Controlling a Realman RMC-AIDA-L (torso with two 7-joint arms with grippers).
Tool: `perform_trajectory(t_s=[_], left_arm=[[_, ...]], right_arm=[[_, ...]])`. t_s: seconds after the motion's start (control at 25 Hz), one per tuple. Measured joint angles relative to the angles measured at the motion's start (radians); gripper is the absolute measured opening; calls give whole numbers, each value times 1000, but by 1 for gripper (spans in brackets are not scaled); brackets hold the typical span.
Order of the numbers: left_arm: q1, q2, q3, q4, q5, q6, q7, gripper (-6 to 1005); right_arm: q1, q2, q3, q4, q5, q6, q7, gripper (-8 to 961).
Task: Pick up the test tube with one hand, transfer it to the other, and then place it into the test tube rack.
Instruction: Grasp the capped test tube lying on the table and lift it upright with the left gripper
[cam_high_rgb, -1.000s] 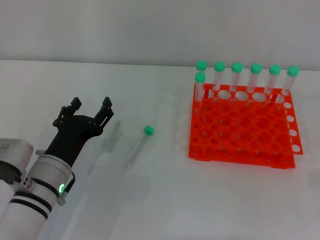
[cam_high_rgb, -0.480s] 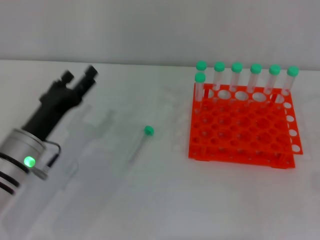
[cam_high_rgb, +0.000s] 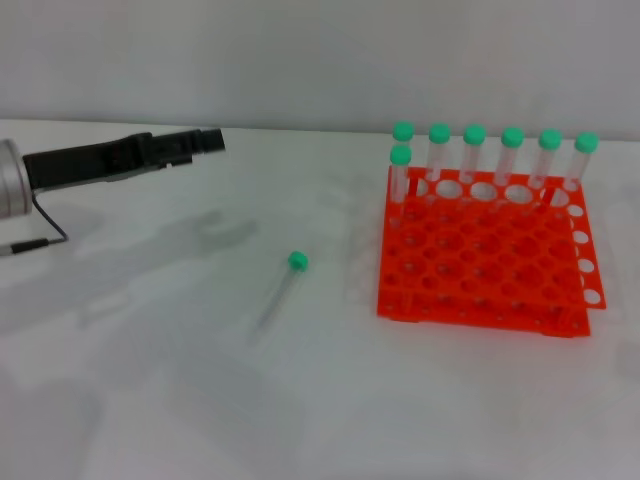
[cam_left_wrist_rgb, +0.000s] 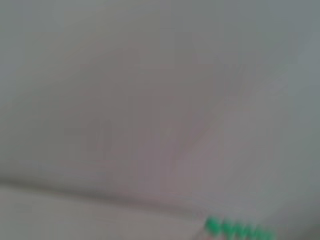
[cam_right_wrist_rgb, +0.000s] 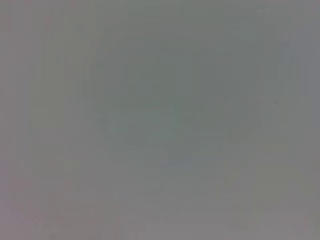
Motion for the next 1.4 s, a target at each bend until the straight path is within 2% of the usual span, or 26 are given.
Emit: perform_trajectory(t_s=[0.12, 0.16, 0.2, 0.28, 0.52, 0.64, 0.8, 0.92, 1.0, 1.12, 1.4], left_arm=[[-111, 0, 5, -103, 213, 27, -96, 863], [-111, 0, 5, -103, 213, 27, -96, 863], [-209, 0, 5, -146, 377, 37, -171, 862], [-245, 0, 5, -151, 452, 35, -212, 862], [-415, -9, 6, -145, 830, -46, -407, 862], [-467, -15, 6, -104, 946, -68, -489, 861], [-499, -29, 5, -22, 1046, -107, -575, 861], [-515, -57, 5, 44, 1146, -172, -658, 861], [-528, -85, 5, 59, 1215, -224, -704, 862], [-538, -114, 5, 67, 1247, -271, -724, 852], [-544, -126, 4, 136, 1263, -305, -735, 815]], right_arm=[[1, -1, 2, 0, 0, 0, 0, 842], [1, -1, 3, 0, 0, 0, 0, 842], [1, -2, 3, 0, 0, 0, 0, 842], [1, -2, 3, 0, 0, -1, 0, 842], [2, -1, 5, 0, 1, -4, 1, 841], [3, -2, 7, 0, 4, -9, 1, 841], [2, -2, 8, 0, 4, -9, 1, 842], [1, -2, 8, 1, 5, -10, 1, 842], [1, -2, 8, 1, 6, -10, 1, 842], [2, -2, 8, 1, 6, -14, 1, 842], [4, -2, 8, -1, 8, -24, 1, 841]])
